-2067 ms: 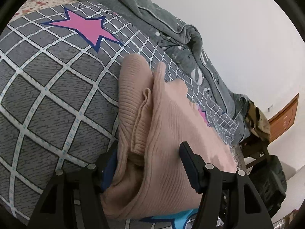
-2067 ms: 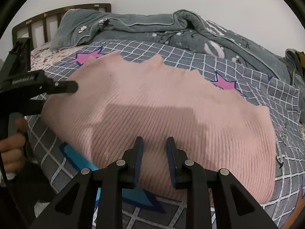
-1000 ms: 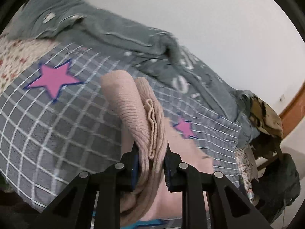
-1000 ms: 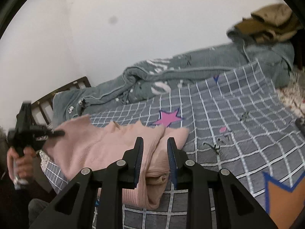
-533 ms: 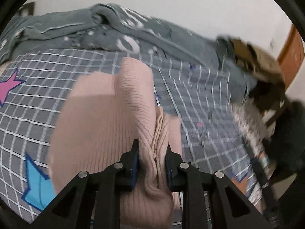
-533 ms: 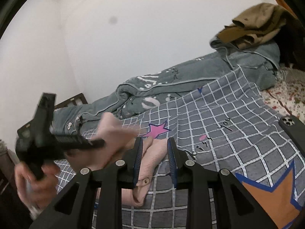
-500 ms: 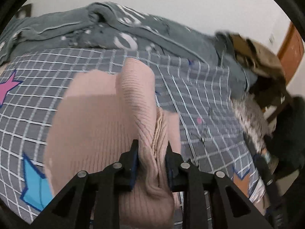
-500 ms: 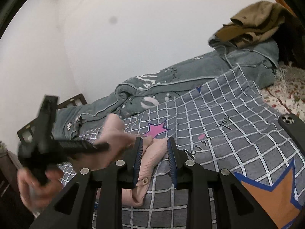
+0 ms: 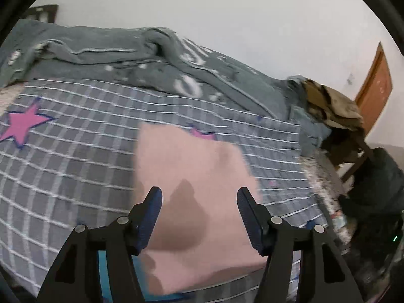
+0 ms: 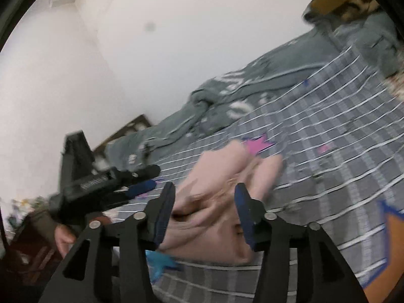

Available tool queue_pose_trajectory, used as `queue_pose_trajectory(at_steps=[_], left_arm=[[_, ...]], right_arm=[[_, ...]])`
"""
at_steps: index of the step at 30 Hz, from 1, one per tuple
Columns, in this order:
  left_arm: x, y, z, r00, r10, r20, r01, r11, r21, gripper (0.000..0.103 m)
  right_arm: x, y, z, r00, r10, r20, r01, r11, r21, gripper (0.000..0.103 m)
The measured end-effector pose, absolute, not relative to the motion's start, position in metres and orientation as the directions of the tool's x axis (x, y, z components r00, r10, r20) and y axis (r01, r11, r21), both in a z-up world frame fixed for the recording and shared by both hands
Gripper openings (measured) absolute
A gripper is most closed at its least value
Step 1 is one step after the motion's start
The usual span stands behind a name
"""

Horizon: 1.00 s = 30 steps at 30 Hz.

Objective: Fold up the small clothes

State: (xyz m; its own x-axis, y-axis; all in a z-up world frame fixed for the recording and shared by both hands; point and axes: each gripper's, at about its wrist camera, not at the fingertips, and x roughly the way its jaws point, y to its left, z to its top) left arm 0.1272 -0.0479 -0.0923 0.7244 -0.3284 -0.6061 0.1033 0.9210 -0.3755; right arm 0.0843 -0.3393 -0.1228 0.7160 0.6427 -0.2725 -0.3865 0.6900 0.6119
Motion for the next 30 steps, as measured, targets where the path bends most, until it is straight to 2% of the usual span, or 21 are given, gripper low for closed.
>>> queue_pose_trajectory(at_steps=[4, 9, 12, 13, 14, 16, 18, 21, 25, 29, 30], left_arm=[[0.109, -0.016, -0.11, 0.738, -0.32, -0.595, 0.091, 0.92, -0.382, 0.06], [0.098, -0.001, -0.134, 0.709, -0.358, -0.608, 0.097, 0.903, -0.419, 0.06], [0.091, 0.003, -0.144, 0.691, -0.373, -0.619, 0.102, 0.898, -0.428, 0.06], [0.088, 0.003, -0.148, 0.685, -0.378, -0.623, 0.104, 0.897, -0.43, 0.06], [0.085, 0.003, -0.151, 0.68, -0.382, -0.626, 0.105, 0.896, -0.432, 0.06], [0.079, 0.0, -0.159, 0.656, -0.39, -0.646, 0.105, 0.895, -0.434, 0.06], [0.074, -0.004, -0.166, 0.632, -0.414, -0.655, 0.125, 0.889, -0.441, 0.06], [0.067, -0.016, -0.173, 0.62, -0.427, -0.658, 0.159, 0.89, -0.428, 0.06], [0.067, -0.04, -0.177, 0.607, -0.409, -0.681, 0.21, 0.909, -0.359, 0.06], [0.074, -0.061, -0.177, 0.636, -0.298, -0.712, 0.187, 0.954, -0.232, 0.06], [0.075, -0.062, -0.177, 0.645, -0.286, -0.709, 0.185, 0.958, -0.219, 0.056]], right_arm=[[0.086, -0.317, -0.127, 0.681, 0.693, -0.236, -0.412, 0.629, 0.659, 0.057], [0.096, -0.283, -0.145, 0.725, 0.576, -0.377, -0.307, 0.76, 0.572, 0.054], [0.097, -0.272, -0.156, 0.721, 0.557, -0.412, -0.296, 0.785, 0.544, 0.026], [0.097, -0.269, -0.156, 0.716, 0.558, -0.418, -0.308, 0.791, 0.528, 0.011], [0.093, -0.266, -0.156, 0.72, 0.553, -0.42, -0.325, 0.803, 0.5, 0.007], [0.079, -0.271, -0.148, 0.769, 0.526, -0.362, -0.347, 0.821, 0.453, 0.005], [0.068, -0.288, -0.14, 0.784, 0.55, -0.288, -0.376, 0.79, 0.484, 0.005], [0.064, -0.302, -0.148, 0.811, 0.488, -0.324, -0.313, 0.829, 0.464, 0.005], [0.076, -0.308, -0.17, 0.79, 0.479, -0.384, -0.245, 0.819, 0.519, 0.005], [0.074, -0.303, -0.168, 0.794, 0.476, -0.378, -0.257, 0.827, 0.5, 0.005], [0.072, -0.302, -0.167, 0.796, 0.477, -0.372, -0.261, 0.826, 0.5, 0.005]])
